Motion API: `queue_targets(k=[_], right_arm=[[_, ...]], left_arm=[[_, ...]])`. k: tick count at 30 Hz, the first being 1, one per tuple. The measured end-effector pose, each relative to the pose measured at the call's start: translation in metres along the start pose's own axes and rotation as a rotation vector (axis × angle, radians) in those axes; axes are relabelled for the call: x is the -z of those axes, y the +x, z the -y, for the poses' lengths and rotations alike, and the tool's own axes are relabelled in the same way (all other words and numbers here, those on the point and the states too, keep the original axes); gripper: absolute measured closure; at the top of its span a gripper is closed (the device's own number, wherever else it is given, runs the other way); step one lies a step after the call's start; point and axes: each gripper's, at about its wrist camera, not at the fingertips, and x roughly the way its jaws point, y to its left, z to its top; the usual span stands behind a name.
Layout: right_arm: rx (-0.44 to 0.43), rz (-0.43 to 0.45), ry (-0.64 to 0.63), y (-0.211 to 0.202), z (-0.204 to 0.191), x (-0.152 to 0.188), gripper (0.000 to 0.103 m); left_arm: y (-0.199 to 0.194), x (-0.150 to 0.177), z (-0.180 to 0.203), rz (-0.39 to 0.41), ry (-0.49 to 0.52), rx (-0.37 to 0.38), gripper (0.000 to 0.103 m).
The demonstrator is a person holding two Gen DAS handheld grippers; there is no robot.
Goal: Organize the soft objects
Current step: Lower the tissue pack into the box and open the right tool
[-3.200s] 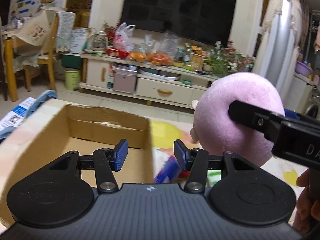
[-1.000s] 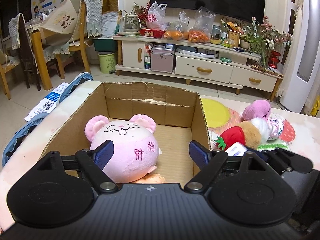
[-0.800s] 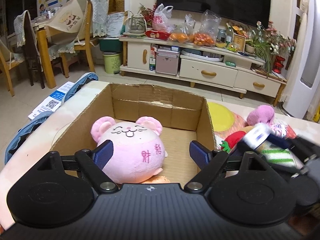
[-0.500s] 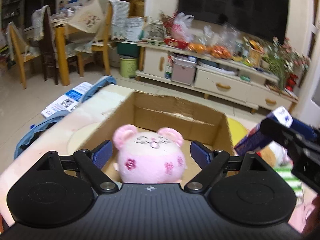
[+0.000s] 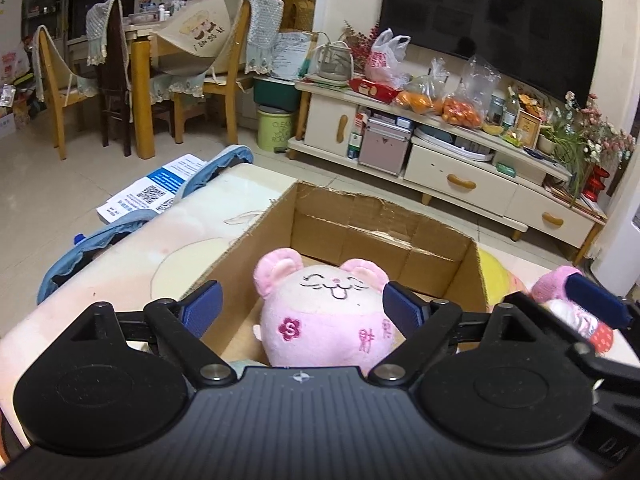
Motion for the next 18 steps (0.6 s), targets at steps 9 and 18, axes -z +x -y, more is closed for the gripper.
queue_targets(k=[9, 18], right_arm=[[0.165, 0.031, 0.03, -0.031, 0.013, 0.006, 0.001], [0.24, -0.012, 0.055, -0.056, 0.026, 0.023, 0.001]], left_arm=[[-0.003, 0.008, 0.009, -0.025, 0.049, 0.045, 0.0], [-0.014, 0.019, 0.026, -0.031, 0.104, 0.092, 0.0]])
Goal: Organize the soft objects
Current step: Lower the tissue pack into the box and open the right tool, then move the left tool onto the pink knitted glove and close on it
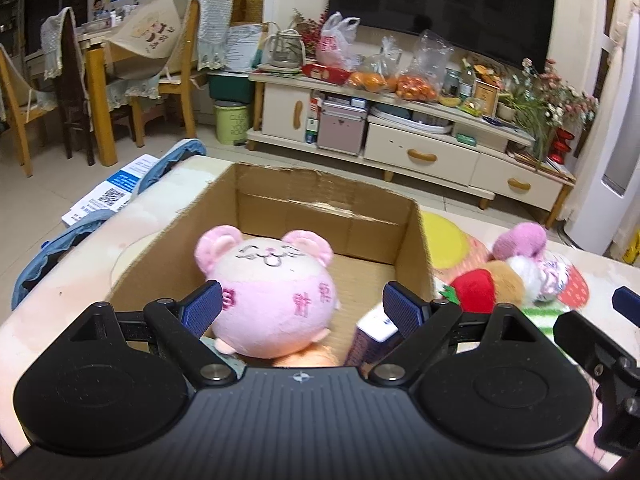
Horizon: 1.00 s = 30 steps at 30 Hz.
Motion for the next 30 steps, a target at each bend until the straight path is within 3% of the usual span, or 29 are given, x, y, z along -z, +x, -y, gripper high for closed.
queue_targets(k=[14, 30], right_arm=[[0.081, -0.048, 0.044, -0.034, 0.026, 0.019, 0.001], [0.163, -0.092, 0.104, -0.055, 0.068, 0.046, 0.001]], left_arm=[[-0.006, 0.017, 0.02, -0.018, 0.111, 0.053, 0.0], [-0.014, 0.029, 0.034, 0.058, 0.253, 0.166, 0.0]])
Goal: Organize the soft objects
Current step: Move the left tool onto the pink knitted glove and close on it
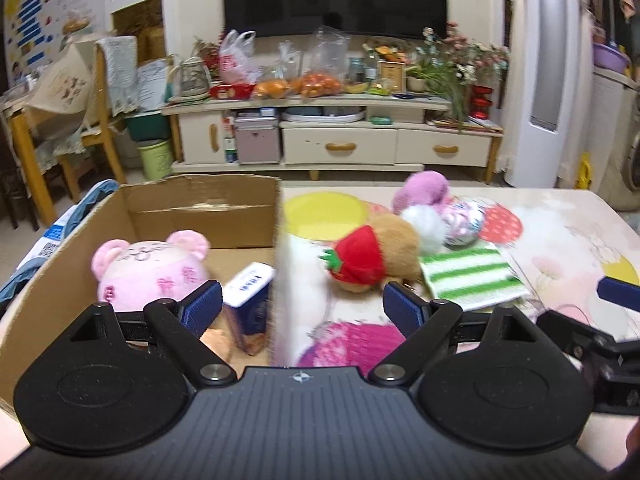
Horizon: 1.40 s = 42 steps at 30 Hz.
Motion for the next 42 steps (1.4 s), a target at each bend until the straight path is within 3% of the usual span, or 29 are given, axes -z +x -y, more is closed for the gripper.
queue_targets(k=[12, 22, 33, 37, 42], right_arm=[[0.043, -0.03, 0.076, 0.005, 0.05, 0.016, 0.001], [-0.037, -0.094, 0.305, 0.028, 0.098, 0.023, 0.001], [-0.158, -0.137, 0.416, 0.065, 0.115, 0.017, 0.001], [-0.19, -0.157, 0.435, 0.079, 0.119, 0.015, 0.001], [-0.191, -0.172, 0.431, 0.091, 0.124, 0.014, 0.001]], left_arm=[[-0.007, 0.039, 0.046, 0.008, 0.072, 0.04, 0.0], [0.025, 0.049, 0.069, -0.006, 0.111, -0.132, 0.0], [0.054, 0.046, 0.077, -0.052, 0.126, -0.223, 0.0], [0.056, 0.047, 0.084, -0.044, 0.141, -0.226, 0.0], [0.055, 0.045, 0.09, -0.029, 0.13, -0.163, 0.0]])
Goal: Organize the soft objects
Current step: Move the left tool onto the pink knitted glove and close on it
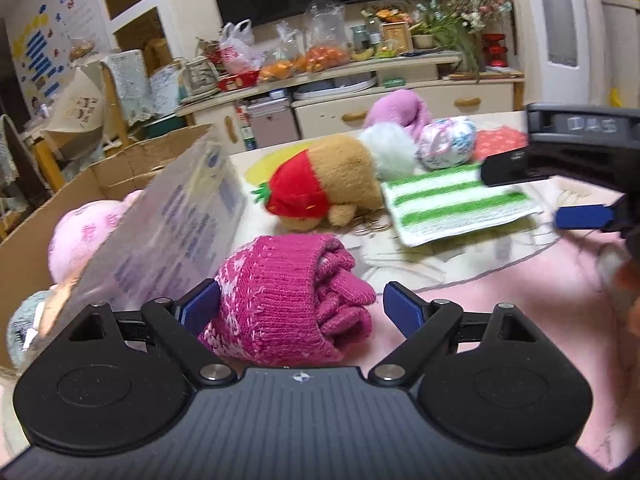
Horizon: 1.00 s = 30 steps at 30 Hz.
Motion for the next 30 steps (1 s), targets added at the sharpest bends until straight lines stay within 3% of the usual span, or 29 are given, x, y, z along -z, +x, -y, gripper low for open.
queue_targets(k=[7, 13, 22, 30], right_arm=[[-0.013, -0.009, -0.004, 0.01, 0.004, -0.007, 0.001], [-0.058, -0.013, 0.052, 0.01, 0.01, -0.011, 0.001], [-0.132, -0.033, 0.135, 0.012, 0.013, -0.014, 0.001], [-0.206, -0.031, 0.199, 0.013, 0.017, -0.016, 0.003]], left_arm=[[-0.015, -0.003, 0.007, 0.027, 0.01, 0.159, 0.0], [-0.014, -0.012, -0.003, 0.079, -0.029, 0.067, 0.0], [0.032, -0.024, -0.022, -0.116, -0.214, 0.176, 0.0], [0.046, -0.021, -0.019, -0.176, -0.256, 0.195, 0.0]])
